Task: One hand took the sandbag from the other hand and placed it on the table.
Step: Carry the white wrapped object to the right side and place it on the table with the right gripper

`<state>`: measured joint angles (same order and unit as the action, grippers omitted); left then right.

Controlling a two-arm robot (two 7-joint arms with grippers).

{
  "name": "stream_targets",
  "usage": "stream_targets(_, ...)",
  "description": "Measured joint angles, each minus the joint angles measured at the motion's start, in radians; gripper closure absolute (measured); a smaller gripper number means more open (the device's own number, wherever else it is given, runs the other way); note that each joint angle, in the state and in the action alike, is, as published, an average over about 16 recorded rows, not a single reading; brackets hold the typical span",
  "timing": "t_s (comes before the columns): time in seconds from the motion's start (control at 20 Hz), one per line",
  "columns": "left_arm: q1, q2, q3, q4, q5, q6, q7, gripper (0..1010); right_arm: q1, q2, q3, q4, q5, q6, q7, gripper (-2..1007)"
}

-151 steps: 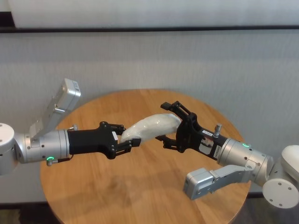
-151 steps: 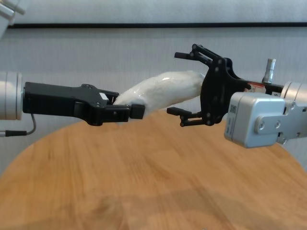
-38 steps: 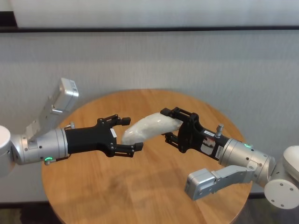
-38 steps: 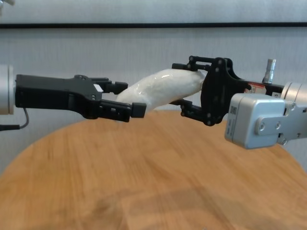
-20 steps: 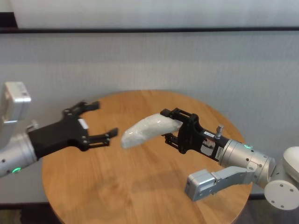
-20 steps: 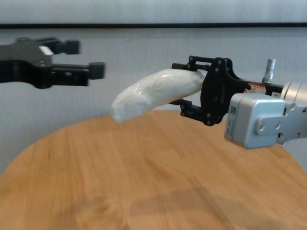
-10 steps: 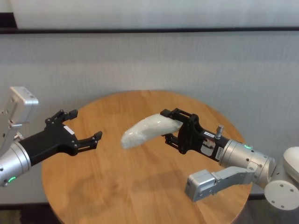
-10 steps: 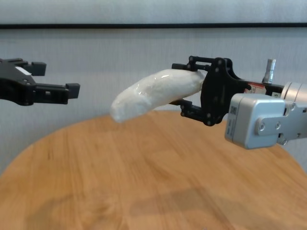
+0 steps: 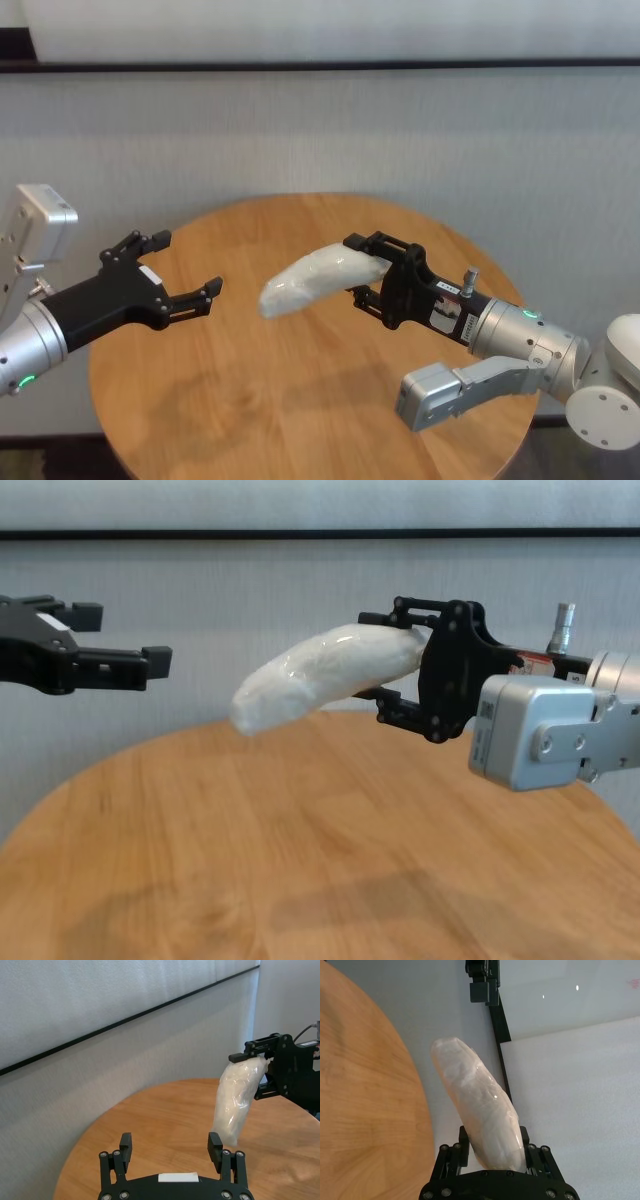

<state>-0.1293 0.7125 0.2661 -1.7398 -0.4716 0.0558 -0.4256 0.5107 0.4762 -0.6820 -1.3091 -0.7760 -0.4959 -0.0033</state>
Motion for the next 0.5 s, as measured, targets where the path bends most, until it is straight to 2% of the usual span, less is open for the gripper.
stream_targets(0.25, -0.005, -0.001, 0.003, 0.008, -0.005, -0.013, -0.009, 10, 0.001, 0.002, 0.005, 0.004, 0.002, 0.005, 0.001, 463)
stream_targets(0.5, -0.008, -0.002, 0.004, 0.014, -0.008, -0.022, -0.016, 10, 0.003, 0.008, 0.021, 0.017, 0.01, 0.023, 0.007, 463)
